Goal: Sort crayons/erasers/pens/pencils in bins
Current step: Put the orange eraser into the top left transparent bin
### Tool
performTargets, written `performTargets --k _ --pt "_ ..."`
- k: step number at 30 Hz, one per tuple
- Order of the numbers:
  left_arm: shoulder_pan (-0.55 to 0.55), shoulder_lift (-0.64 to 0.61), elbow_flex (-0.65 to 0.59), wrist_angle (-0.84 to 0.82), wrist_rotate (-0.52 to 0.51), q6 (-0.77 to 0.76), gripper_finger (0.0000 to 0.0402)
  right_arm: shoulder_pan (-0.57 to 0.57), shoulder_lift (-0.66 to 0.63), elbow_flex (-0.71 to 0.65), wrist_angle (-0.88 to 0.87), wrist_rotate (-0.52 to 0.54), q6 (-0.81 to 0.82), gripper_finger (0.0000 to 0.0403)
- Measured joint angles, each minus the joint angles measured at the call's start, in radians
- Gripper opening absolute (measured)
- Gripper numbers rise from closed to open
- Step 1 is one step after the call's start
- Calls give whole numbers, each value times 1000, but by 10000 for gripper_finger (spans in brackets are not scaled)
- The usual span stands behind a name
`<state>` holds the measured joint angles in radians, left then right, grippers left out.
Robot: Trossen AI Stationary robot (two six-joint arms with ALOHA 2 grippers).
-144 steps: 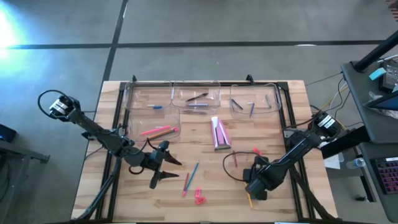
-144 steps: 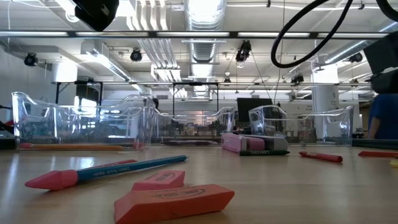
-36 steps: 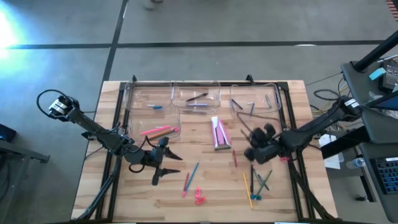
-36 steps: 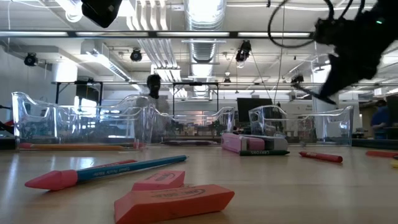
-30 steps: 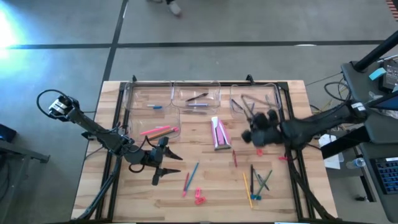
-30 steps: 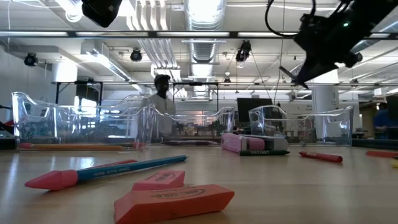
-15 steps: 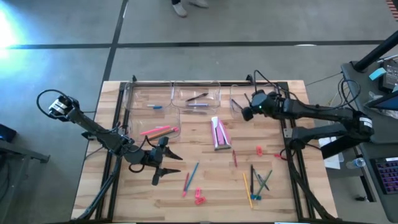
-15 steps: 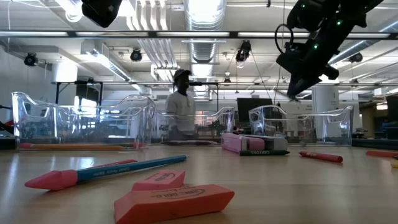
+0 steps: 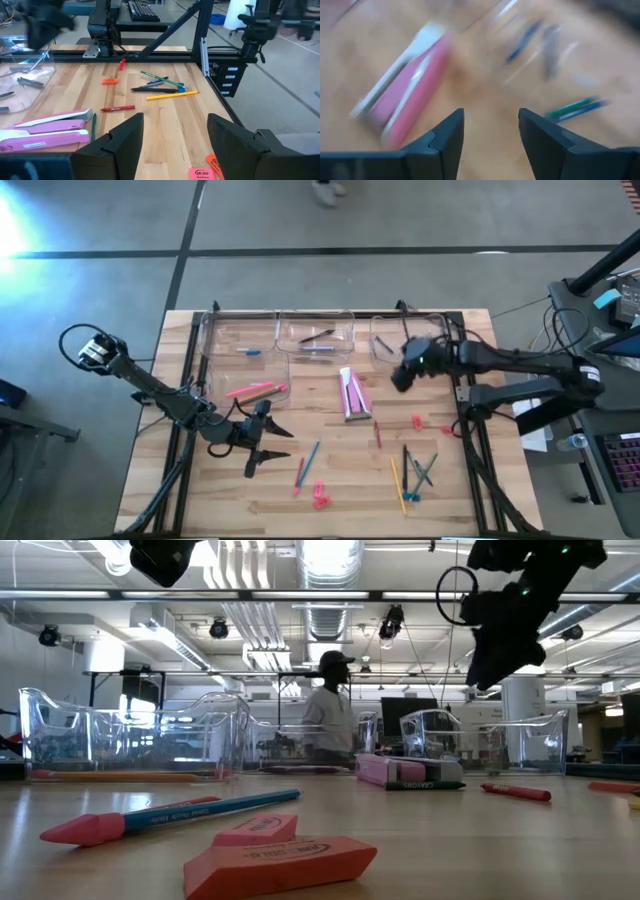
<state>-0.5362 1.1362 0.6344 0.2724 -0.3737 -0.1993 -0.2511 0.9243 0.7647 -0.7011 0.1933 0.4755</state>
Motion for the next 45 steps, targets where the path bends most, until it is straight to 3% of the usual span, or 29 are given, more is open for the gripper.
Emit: performTargets --k 3,10,14,19,32,45 --pt "0 0 0 -1 0 0 205 135 1 -8 -86 -71 35 172" --pt "0 0 -1 -2 1 0 205 515 48 -60 -225 -69 166 162" --pt "0 0 -1 -2 1 0 205 700 117 -67 -230 -27 225 162" --pt "0 0 -2 -1 1 0 205 843 232 -67 -233 38 257 164" --pt "0 0 -2 -1 1 0 205 878 513 -65 -236 86 161 182" --pt "0 0 -3 -4 1 1 205 876 500 -69 -234 181 153 183"
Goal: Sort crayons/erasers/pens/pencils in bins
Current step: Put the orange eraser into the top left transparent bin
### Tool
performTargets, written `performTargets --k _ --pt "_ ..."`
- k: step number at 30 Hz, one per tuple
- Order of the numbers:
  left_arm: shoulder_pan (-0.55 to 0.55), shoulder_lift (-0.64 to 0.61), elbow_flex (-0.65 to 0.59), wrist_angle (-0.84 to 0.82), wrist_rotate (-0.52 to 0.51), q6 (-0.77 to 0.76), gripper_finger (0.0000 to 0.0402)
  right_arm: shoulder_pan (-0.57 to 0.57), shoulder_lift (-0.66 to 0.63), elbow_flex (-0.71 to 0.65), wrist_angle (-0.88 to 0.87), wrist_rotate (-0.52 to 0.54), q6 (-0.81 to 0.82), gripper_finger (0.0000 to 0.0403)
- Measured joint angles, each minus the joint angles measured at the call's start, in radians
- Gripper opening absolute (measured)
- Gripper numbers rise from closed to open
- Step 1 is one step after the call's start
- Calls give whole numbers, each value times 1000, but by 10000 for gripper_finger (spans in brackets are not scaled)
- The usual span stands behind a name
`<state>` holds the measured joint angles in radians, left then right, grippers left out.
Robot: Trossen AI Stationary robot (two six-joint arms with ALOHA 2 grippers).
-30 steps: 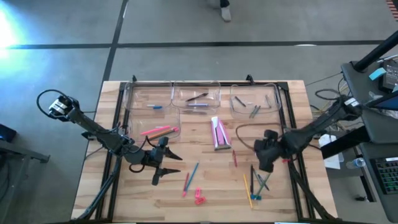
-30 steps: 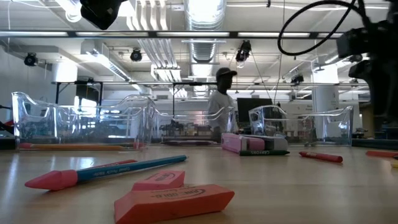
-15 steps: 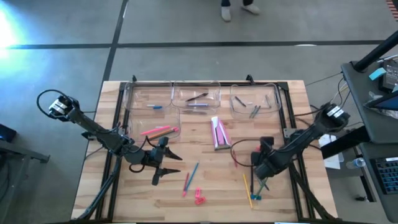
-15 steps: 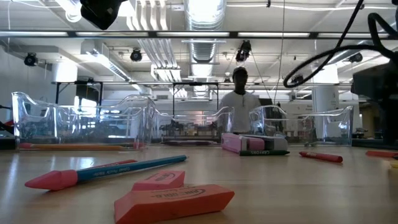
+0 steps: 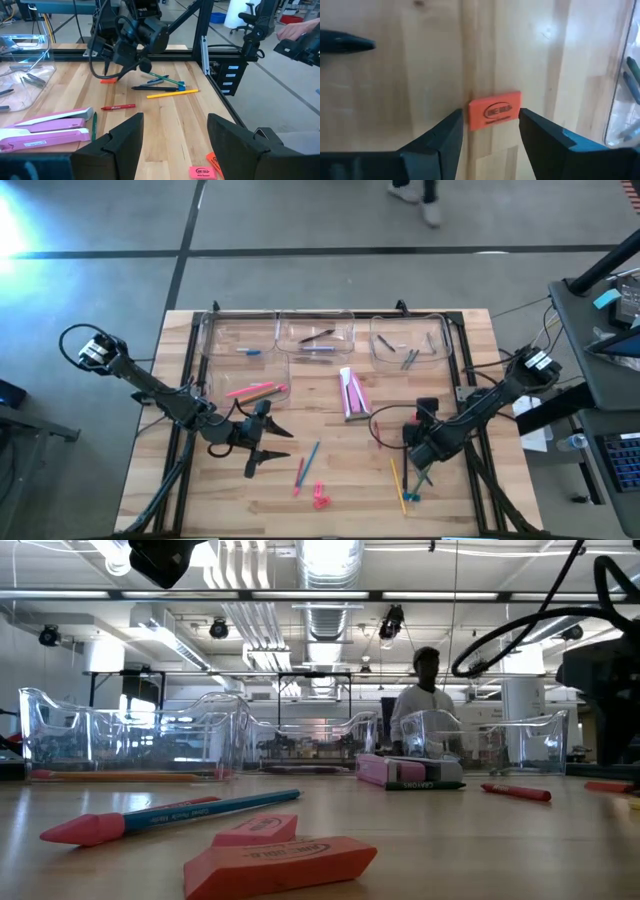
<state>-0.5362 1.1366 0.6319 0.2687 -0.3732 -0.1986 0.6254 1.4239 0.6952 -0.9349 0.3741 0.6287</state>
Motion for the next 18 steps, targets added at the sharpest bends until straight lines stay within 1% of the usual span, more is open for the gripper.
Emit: performTargets --k 7,10,14,18 --pt "0 0 0 0 0 0 205 0 0 0 1 -7 3 182" --pt "0 0 0 0 0 0 205 -7 7 -3 4 -15 7 176" --pt "0 0 0 -1 0 0 205 -24 23 -16 15 -43 13 155" --pt "0 0 0 -1 0 0 205 -28 30 -18 22 -54 24 124"
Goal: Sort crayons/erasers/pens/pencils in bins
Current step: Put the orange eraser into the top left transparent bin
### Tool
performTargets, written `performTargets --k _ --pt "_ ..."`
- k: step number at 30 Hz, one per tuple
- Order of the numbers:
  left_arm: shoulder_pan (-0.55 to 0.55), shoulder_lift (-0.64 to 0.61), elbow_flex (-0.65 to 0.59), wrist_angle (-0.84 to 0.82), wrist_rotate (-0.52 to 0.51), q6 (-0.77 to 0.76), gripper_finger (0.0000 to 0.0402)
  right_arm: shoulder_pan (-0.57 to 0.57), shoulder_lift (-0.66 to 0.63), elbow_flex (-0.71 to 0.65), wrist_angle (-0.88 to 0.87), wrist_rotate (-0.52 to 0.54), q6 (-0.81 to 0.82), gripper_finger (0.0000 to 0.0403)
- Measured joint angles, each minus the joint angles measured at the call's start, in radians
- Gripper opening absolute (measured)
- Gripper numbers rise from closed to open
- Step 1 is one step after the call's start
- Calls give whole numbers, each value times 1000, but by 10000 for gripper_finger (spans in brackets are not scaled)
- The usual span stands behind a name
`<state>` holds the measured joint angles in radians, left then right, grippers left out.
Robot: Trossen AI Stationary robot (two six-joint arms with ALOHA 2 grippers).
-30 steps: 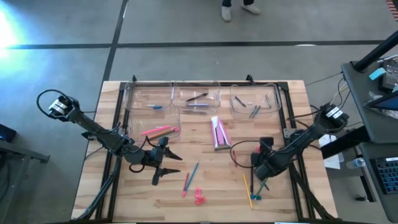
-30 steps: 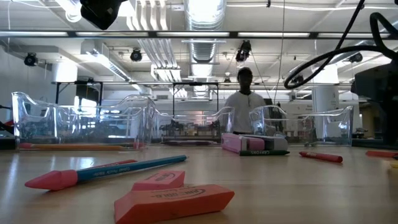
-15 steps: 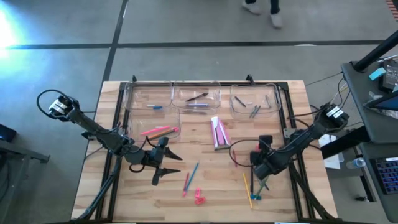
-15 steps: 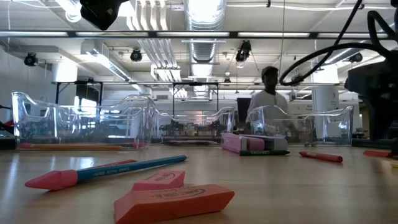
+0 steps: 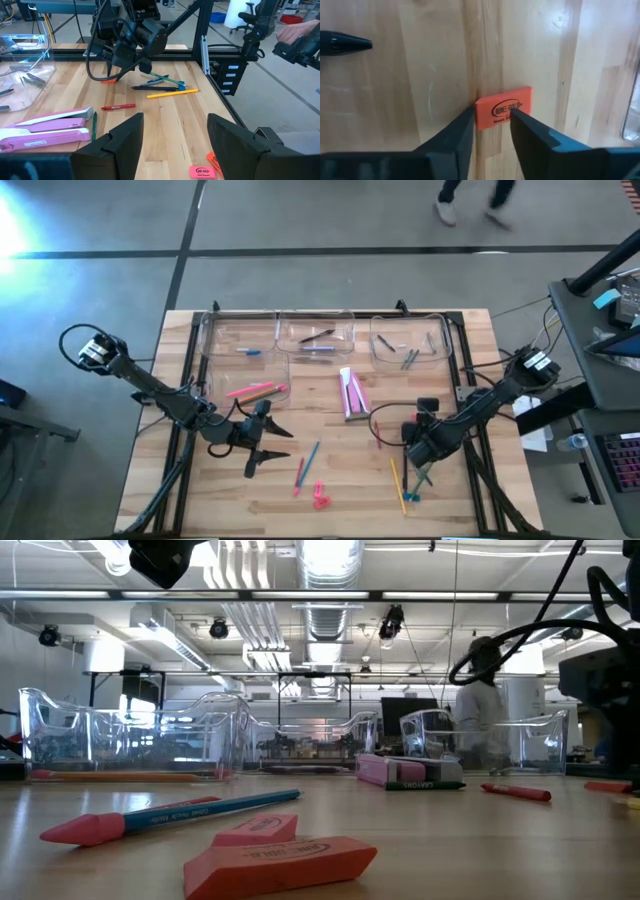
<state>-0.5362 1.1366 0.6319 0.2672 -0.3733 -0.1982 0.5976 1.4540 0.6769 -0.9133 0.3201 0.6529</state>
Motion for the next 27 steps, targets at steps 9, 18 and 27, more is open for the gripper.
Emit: performTargets --k 9,18,27 --pt "0 0 0 0 0 0 205 0 -3 -2 14 -13 45 18" --pt "0 0 0 3 0 0 205 -1 -8 78 -83 -2 114 9" --pt "0 0 0 3 0 1 205 0 -21 232 -105 82 92 8"
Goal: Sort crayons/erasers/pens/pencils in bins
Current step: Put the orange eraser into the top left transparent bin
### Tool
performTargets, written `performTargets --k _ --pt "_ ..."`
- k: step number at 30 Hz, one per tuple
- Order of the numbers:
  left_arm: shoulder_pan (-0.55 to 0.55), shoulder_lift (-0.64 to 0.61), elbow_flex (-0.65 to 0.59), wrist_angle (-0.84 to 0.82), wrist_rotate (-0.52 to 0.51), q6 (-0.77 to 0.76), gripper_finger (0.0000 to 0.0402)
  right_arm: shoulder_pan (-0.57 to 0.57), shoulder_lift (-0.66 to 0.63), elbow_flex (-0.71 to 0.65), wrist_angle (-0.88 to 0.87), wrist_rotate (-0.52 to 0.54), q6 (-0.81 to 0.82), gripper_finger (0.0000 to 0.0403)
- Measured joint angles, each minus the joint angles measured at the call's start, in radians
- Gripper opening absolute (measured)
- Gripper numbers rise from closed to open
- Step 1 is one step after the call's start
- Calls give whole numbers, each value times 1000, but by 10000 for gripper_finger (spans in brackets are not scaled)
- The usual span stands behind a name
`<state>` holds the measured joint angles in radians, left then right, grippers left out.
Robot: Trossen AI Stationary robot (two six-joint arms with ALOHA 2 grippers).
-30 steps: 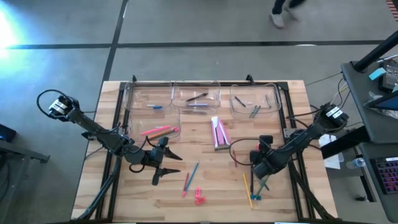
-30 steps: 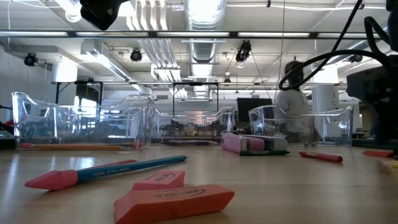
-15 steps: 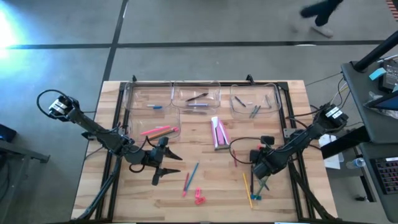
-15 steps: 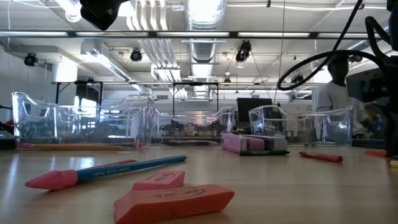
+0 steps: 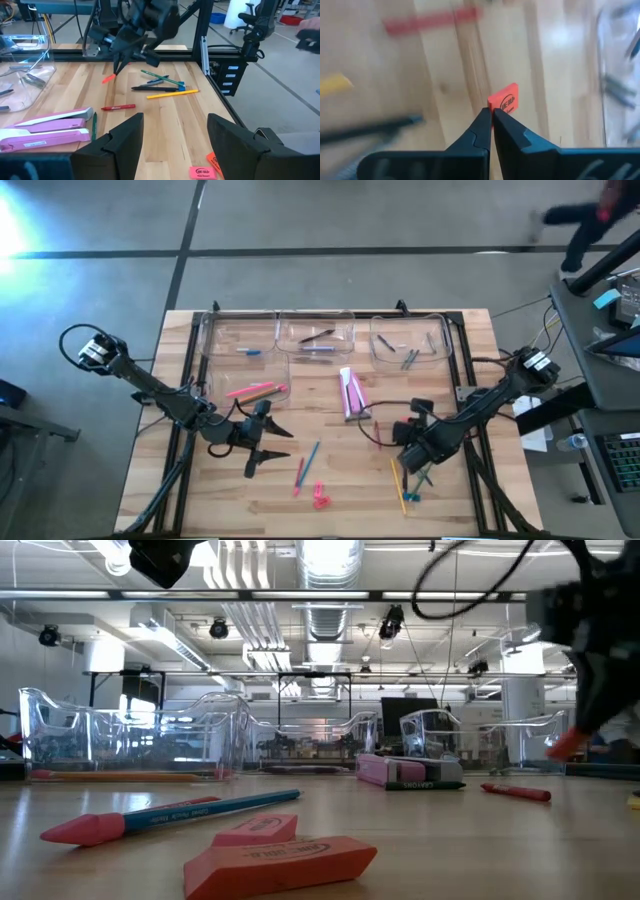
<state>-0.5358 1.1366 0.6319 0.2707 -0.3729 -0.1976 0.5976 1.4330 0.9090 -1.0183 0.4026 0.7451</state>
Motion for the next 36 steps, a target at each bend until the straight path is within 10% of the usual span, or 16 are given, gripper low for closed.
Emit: performTargets --k 18,36 --pt "33 334 73 337 -52 393 206 0 -38 255 425 121 -356 8" --pt "163 592 336 335 29 578 206 -1 -25 260 544 110 -403 8"
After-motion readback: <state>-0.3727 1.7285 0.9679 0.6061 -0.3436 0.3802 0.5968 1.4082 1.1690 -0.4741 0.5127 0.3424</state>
